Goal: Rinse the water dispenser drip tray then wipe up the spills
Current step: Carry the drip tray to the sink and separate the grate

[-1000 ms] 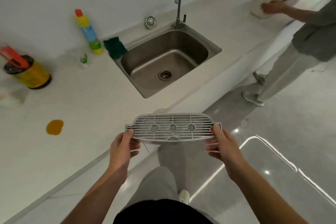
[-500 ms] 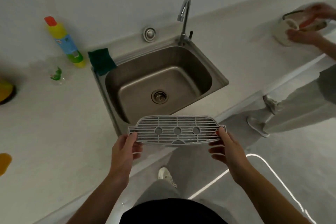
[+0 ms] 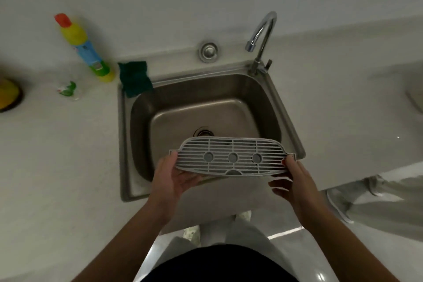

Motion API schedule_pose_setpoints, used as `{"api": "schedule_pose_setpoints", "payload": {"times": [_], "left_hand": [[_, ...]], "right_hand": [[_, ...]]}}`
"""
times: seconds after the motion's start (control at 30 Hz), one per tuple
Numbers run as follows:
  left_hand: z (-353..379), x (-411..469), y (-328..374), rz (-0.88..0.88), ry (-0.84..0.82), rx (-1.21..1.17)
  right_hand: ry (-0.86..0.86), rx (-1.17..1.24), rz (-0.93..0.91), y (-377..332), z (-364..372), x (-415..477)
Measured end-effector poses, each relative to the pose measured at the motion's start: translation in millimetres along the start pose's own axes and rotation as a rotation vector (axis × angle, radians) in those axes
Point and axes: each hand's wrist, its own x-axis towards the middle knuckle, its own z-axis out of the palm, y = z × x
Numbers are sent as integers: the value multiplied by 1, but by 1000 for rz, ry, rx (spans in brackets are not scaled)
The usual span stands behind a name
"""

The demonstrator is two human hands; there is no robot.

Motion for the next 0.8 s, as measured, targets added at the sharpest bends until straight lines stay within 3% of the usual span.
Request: {"api": "schedule_pose_setpoints", "payload": {"times": [0.37, 0.63, 0.73, 0.8], "left_hand": [[75, 49, 10, 76, 233, -137], [83, 82, 31, 101, 307, -208], [79, 99, 39, 100, 312, -212], [75, 110, 44, 99, 312, -222]], "right_hand": [[-196, -181, -55, -72, -14, 120], [-215, -338, -111, -117, 8, 152], [-45, -730, -621, -132, 15, 149], [-177, -987, -924, -139, 37, 137]]}}
